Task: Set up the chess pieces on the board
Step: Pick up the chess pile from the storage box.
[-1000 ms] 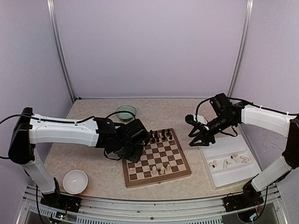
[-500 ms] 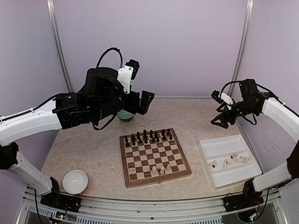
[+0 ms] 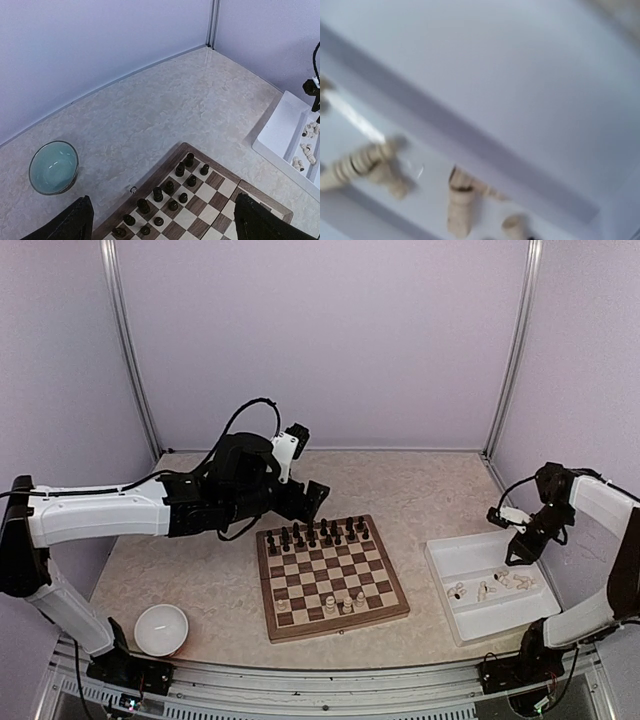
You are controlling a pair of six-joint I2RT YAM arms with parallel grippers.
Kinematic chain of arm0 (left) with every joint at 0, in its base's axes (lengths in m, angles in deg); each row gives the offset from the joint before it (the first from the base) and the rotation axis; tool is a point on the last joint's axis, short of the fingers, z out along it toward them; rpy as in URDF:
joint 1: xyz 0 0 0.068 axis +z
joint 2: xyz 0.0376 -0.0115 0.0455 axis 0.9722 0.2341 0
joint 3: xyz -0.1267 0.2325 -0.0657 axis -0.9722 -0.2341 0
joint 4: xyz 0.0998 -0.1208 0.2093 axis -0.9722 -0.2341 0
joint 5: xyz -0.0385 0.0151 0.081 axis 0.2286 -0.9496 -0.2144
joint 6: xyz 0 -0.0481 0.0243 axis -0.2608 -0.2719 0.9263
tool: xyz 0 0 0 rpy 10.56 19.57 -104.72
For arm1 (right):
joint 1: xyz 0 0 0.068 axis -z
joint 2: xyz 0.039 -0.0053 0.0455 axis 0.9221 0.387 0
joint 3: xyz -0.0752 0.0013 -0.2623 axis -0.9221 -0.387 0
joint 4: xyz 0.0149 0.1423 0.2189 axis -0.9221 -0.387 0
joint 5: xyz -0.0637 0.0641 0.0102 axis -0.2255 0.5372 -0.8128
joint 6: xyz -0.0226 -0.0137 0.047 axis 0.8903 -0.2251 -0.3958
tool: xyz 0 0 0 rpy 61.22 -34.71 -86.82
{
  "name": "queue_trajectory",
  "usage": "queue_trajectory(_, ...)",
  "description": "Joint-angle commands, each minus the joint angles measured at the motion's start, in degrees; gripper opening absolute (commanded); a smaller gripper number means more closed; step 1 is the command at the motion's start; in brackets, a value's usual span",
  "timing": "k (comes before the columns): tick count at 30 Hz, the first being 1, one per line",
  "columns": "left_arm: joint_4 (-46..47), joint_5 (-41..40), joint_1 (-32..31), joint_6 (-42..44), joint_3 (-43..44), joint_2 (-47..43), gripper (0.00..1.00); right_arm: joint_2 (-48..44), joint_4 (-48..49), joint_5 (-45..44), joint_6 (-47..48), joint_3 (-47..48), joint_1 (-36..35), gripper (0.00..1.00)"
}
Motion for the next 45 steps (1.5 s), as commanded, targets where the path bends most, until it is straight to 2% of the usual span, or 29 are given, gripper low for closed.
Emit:
queue_trajectory(1,4.76,-0.87,-1.23,2.04,-0.63,-3.79,0.96,1.87,-2.26,-4.18,1.92,-1.11,1.40,0.39)
queue_trajectory(6,2.26,-2.26,-3.88,3.94,1.30,-2.12,0.94,6.18,-1.65,-3.18,1.05,-2.11,1.38,0.36)
queue_trajectory(11,0.23,-8.34,-8.25,8.02,1.65,-0.27,0.94,8.22,-0.49,-3.78,1.27,-4.91,1.40,0.35)
queue_trajectory(26,-1.70,-8.16,-8.72,7.10,3.06,1.50,0.94,11.61,7.96,-5.67,-0.17,-8.81,1.40,0.34)
queue_trajectory(30,-1.98,-8.36,-8.99,7.05,3.24,1.59,0.94,11.32,9.29,-4.47,-0.69,-8.94,1.40,0.23)
queue_trajectory(34,-2.28,-8.45,-9.33,7.10,3.41,1.75,0.94,7.75,5.89,-4.08,-0.53,-8.67,1.37,0.12)
queue_trajectory(40,-3.29,-2.39,-9.34,5.62,4.42,2.01,0.93,-4.25,-5.10,0.10,3.35,-4.88,1.36,0.11)
queue_trajectory(45,-4.30,10.97,-8.74,1.12,7.22,4.57,0.86,-9.76,-10.12,4.67,6.57,-2.08,0.96,0.11)
